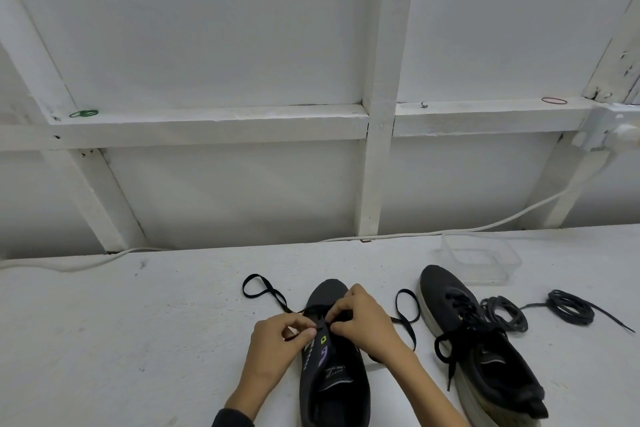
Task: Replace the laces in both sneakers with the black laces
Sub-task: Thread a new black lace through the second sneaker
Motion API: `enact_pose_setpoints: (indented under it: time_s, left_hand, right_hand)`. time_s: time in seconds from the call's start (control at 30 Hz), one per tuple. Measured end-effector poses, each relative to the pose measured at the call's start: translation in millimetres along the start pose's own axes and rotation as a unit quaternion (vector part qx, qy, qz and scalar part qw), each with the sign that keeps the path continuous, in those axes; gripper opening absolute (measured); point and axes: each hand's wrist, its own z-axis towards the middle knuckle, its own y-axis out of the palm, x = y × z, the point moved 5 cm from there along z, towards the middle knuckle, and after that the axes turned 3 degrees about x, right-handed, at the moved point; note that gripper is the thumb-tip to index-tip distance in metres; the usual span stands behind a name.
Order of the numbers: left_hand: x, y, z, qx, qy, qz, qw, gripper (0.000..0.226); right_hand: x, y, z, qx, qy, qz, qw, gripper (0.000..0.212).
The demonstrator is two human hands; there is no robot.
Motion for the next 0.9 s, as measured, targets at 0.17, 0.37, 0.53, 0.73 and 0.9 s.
enact_pose_setpoints:
  time_s: [0.17, 0.37, 0.53, 0.73, 0.9]
  left_hand:
    - [5.6, -2.5, 0.4, -0.006, 0.002, 0.027, 1.0, 0.015]
    - [23.7, -4.4, 8.3, -0.036, 0.045, 0.148, 0.987, 0.009]
    - [35.1, 1.7, 18.3, -0.089, 0.066, 0.224, 0.968, 0.012]
    - [27.6, 1.1, 23.5, -0.125, 0.046, 0.188, 0.973, 0.005]
    - [25.3, -0.3, 16.3, -0.095, 0.036, 0.157, 0.982, 0.004]
  right_hand:
    - [2.3, 0.7, 1.0, -0.003, 0.011, 0.03, 0.999, 0.019]
    - [-0.3, 0.0, -0.9, -0.007, 0.017, 0.067, 0.998, 0.028]
    - [-0.2, -1.4, -2.6, -0.005, 0.019, 0.085, 0.996, 0.014]
    - [-0.7, -0.7, -1.9, -0.002, 0.02, 0.065, 0.998, 0.016]
    - [-2.3, 2.8, -0.1, -0.014, 0.014, 0.009, 1.0, 0.009]
